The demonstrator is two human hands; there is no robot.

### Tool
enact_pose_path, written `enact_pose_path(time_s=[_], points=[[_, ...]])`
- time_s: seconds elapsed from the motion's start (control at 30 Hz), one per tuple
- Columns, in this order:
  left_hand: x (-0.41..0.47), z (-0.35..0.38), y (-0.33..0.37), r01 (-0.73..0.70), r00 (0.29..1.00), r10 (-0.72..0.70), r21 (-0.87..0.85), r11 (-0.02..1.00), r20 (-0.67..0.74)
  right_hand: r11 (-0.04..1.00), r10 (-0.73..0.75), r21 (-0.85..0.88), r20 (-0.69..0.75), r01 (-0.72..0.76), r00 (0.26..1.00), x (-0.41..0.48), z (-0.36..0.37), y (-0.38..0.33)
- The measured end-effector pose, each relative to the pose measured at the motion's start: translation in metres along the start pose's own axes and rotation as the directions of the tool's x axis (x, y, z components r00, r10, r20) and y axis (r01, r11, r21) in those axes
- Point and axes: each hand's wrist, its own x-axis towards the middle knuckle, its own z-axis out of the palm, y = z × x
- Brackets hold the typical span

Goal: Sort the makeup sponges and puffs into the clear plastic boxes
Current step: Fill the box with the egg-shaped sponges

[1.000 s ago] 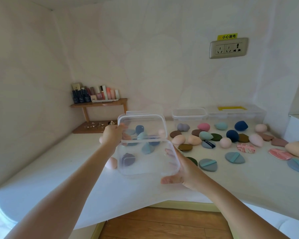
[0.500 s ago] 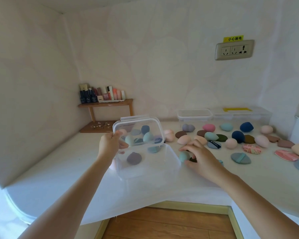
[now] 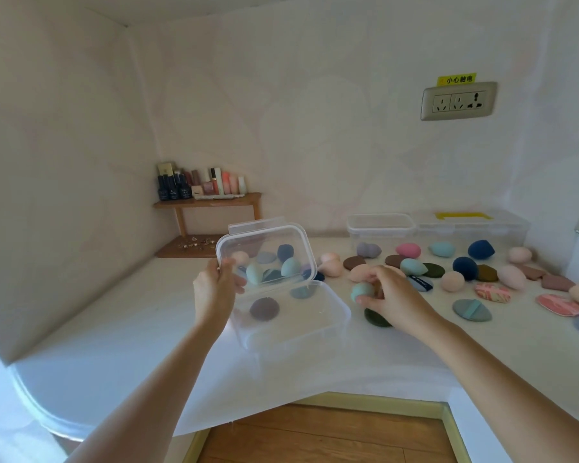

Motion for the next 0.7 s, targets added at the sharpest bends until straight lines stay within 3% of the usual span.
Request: enact_pose_path(time_s=[0.1, 0.17, 0.3, 0.43, 0.53, 0.6, 0.7], points=[[-0.001, -0.003, -0.003, -0.007, 1.000, 0.006, -0.036, 0.999, -0.030, 0.997, 0.014, -0.070, -0.043, -0.017, 0.999, 0.007, -0.009, -0.012], [-0.002, -0.004, -0.007, -0.007, 0.999, 0.004, -0.071, 0.997, -0.046, 1.000, -0.011, -0.024, -0.082, 0.009, 0.997, 0.008, -0.014, -0.034], [-0.006, -0.008, -0.014, -0.023, 0.998, 0.014, -0.140, 0.990, -0.064, 0.989, -0.086, 0.130, 0.082, 0.075, 0.993, 0.006, -0.009, -0.099], [-0.014, -0.012, -0.024, -0.012, 0.999, 0.019, -0.213, 0.977, 0.031, 0.985, -0.117, -0.078, 0.331, 0.151, 0.936, 0.008, 0.027, -0.139], [-0.019, -0.013, -0.033, -0.010, 0.992, 0.030, -0.160, 0.987, 0.125, 0.978, -0.091, -0.111, 0.538, 0.178, 0.838, 0.004, 0.050, -0.148], [-0.021, -0.015, -0.039, -0.012, 0.984, 0.027, -0.089, 0.996, 0.175, 0.967, -0.068, -0.167, 0.562, 0.194, 0.824, 0.001, 0.059, -0.147], [-0.023, -0.017, -0.040, -0.009, 0.970, 0.016, -0.031, 0.999, 0.242, 0.898, -0.085, -0.349, 0.461, 0.268, 0.883, -0.004, 0.053, -0.149]])
